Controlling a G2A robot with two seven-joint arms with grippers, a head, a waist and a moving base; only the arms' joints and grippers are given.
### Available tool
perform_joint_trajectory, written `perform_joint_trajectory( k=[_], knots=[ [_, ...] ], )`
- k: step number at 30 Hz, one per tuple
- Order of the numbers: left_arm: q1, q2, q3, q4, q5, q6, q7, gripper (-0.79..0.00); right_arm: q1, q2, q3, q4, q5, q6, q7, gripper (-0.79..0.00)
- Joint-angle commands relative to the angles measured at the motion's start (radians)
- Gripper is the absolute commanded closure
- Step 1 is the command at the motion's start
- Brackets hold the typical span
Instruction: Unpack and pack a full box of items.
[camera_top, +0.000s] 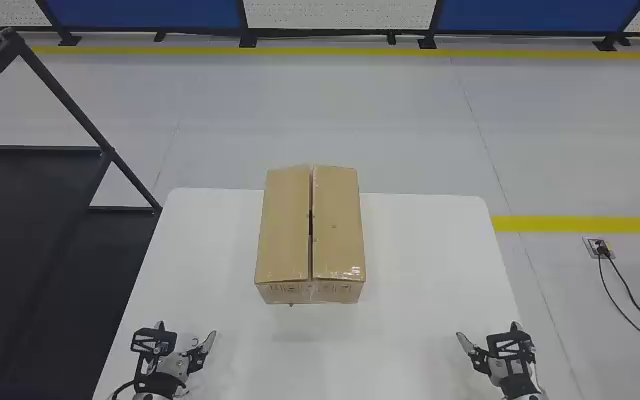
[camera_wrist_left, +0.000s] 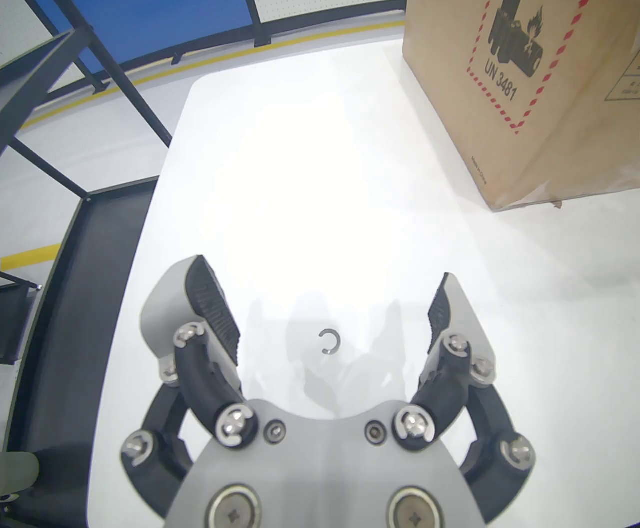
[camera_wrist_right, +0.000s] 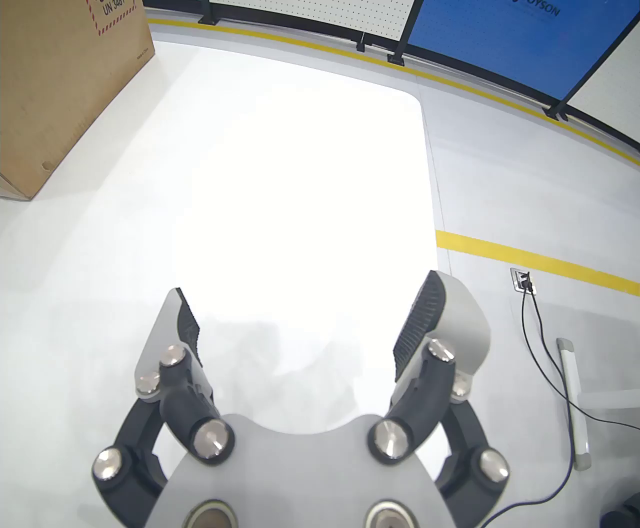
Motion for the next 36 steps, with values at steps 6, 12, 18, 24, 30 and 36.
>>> perform_joint_trajectory(
  k=[6,12,18,24,30,36],
  knots=[
    [0.000,0.000,0.000,0.000,0.000,0.000,0.000,-0.784,0.000,0.000,0.000,0.000,0.000,0.000,0.000,-0.784],
    [0.000,0.001,-0.006,-0.015,-0.002,-0.029,0.028,-0.785,0.003,0.000,-0.004,-0.004,-0.016,-0.007,0.000,-0.785],
    [0.009,-0.001,-0.059,-0.055,-0.035,-0.015,0.073,-0.785,0.008,-0.003,-0.007,-0.065,0.016,-0.057,-0.075,-0.785],
    [-0.011,-0.001,-0.091,-0.082,-0.068,-0.047,0.109,-0.785,0.030,-0.006,-0.018,-0.129,0.014,-0.068,-0.080,-0.785],
    [-0.020,-0.001,-0.128,-0.110,-0.131,-0.125,0.160,-0.785,0.077,-0.011,-0.052,-0.175,0.001,-0.066,-0.035,-0.785],
    [-0.015,0.000,-0.134,-0.125,-0.144,-0.165,0.151,-0.785,0.111,-0.016,-0.084,-0.197,0.003,-0.050,-0.003,-0.785]
  ],
)
